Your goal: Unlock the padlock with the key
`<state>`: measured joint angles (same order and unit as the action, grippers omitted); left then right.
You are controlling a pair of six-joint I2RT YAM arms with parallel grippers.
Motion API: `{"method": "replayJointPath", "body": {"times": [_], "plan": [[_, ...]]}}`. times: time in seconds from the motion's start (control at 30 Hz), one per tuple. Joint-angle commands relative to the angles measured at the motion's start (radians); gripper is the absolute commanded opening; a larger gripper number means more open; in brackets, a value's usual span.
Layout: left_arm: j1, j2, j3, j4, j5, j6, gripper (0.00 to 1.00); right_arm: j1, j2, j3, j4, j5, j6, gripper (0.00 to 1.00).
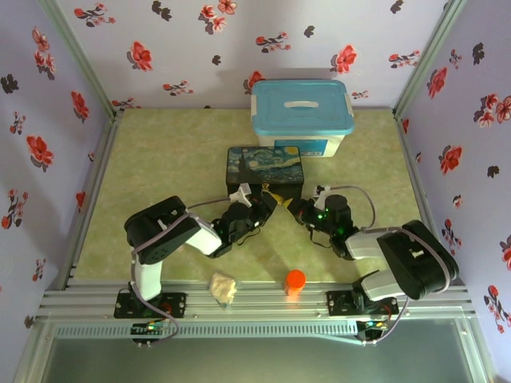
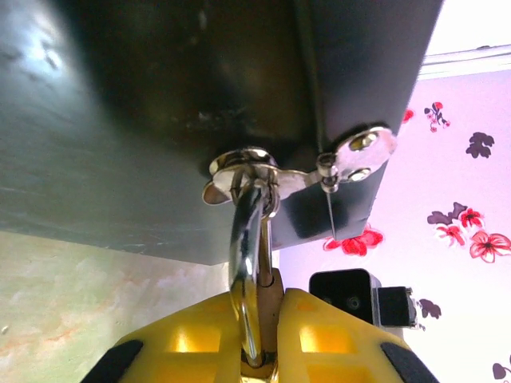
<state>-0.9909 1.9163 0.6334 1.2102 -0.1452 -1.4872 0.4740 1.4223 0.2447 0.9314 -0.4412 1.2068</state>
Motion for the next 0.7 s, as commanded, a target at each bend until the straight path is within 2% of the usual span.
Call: {"method": "replayJointPath", "body": {"times": [0.0,0.13,0.3,0.47,0.57,0.63,0.67], "plan": [[-0.035,0.010,0.079,0.090,0.115,-0.003,0.00,0.046,0.032,0.062,0.200,-0.102,0.050,0.00],[-0.035,0.020,0.080,0.092,0.119,-0.019,0.00,0.057,0.091,0.063,0.351,-0.108,0.121,0.00],[-0.035,0.009,0.065,0.092,0.116,-0.009,0.00,0.055,0.151,0.073,0.436,-0.121,0.215,0.00],[-0.031,0.001,0.052,0.095,0.114,-0.003,0.00,0.055,0.167,0.077,0.391,-0.127,0.321,0.00],[-0.029,0.000,0.049,0.095,0.113,0.000,0.00,0.057,0.190,0.075,0.445,-0.127,0.368,0.00],[-0.025,-0.002,0.045,0.095,0.112,0.002,0.00,0.058,0.189,0.071,0.426,-0.125,0.335,0.00],[-0.023,-0.003,0.039,0.094,0.108,0.005,0.00,0.061,0.167,0.075,0.337,-0.126,0.269,0.00]]}}
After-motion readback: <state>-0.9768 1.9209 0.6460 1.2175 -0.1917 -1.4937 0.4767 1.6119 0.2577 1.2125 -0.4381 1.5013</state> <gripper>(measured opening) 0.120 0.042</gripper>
